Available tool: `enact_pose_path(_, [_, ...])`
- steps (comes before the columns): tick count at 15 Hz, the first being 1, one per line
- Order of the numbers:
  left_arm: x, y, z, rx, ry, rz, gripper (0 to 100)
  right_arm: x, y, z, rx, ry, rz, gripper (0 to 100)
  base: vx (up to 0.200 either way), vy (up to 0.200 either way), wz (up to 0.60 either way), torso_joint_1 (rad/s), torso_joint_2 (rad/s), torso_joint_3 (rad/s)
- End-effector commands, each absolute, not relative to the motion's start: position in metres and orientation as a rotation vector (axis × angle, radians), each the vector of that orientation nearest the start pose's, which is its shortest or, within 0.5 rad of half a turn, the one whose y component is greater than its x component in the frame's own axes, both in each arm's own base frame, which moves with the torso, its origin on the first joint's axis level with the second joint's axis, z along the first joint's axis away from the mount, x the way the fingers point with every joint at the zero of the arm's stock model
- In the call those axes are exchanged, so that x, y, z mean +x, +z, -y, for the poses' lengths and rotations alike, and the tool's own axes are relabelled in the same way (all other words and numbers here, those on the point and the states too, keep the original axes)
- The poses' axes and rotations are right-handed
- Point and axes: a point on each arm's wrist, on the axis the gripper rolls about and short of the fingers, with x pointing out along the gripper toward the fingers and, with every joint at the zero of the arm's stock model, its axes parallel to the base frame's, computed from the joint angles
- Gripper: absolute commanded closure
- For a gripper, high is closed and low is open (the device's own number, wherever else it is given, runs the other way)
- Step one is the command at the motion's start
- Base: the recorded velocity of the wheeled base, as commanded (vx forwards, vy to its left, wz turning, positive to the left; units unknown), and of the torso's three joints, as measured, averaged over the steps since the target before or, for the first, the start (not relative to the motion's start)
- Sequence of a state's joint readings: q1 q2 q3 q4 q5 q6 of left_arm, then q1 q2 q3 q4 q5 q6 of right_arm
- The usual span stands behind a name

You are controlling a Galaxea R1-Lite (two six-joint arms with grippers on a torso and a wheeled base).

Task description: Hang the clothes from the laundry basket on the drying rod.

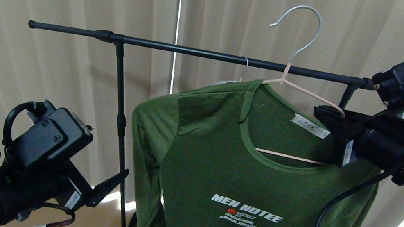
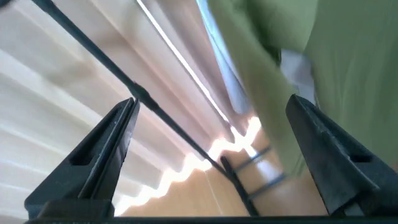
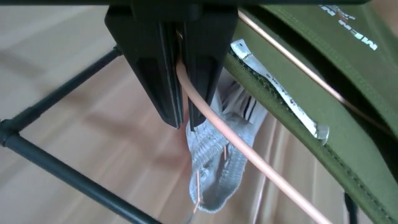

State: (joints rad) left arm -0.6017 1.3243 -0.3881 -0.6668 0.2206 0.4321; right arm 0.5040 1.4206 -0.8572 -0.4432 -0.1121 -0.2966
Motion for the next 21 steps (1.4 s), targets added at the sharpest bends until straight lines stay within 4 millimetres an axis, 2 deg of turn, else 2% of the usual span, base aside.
enact_pose_path(1, [0.162, 0.164, 0.106, 0.537, -0.459, -0.176, 0, 0.210, 0.260, -0.114, -0.323, 0.418, -0.035, 100, 0.000, 0.000, 0.00, 0.000, 0.00, 0.000])
enact_pose_path(5, [0.165, 0.163, 0.108, 0.536, -0.465, -0.177, 0, 0.206, 0.262, -0.114, -0.320, 0.427, -0.023, 100, 0.000, 0.000, 0.00, 0.000, 0.00, 0.000])
enact_pose_path(6, [0.165, 0.163, 0.108, 0.534, -0.462, -0.172, 100, 0.205, 0.263, -0.114, -0.319, 0.429, -0.019, 100, 0.000, 0.000, 0.00, 0.000, 0.00, 0.000])
enact_pose_path(10, [0.167, 0.157, 0.099, 0.536, -0.422, -0.208, 100, 0.205, 0.263, -0.114, -0.319, 0.423, -0.019, 100, 0.000, 0.000, 0.00, 0.000, 0.00, 0.000])
enact_pose_path(15, [0.175, 0.143, 0.052, 0.505, -0.185, -0.270, 100, 0.208, 0.261, -0.103, -0.322, 0.368, -0.033, 100, 0.000, 0.000, 0.00, 0.000, 0.00, 0.000])
enact_pose_path(18, [0.170, 0.140, 0.048, 0.507, -0.176, -0.279, 100, 0.209, 0.261, -0.102, -0.323, 0.365, -0.037, 100, 0.000, 0.000, 0.00, 0.000, 0.00, 0.000])
enact_pose_path(20, [0.166, 0.143, 0.054, 0.506, -0.209, -0.253, 100, 0.209, 0.261, -0.102, -0.324, 0.364, -0.036, 100, 0.000, 0.000, 0.00, 0.000, 0.00, 0.000])
enact_pose_path(21, [0.165, 0.144, 0.056, 0.506, -0.226, -0.246, 0, 0.209, 0.260, -0.102, -0.325, 0.361, -0.040, 100, 0.000, 0.000, 0.00, 0.000, 0.00, 0.000])
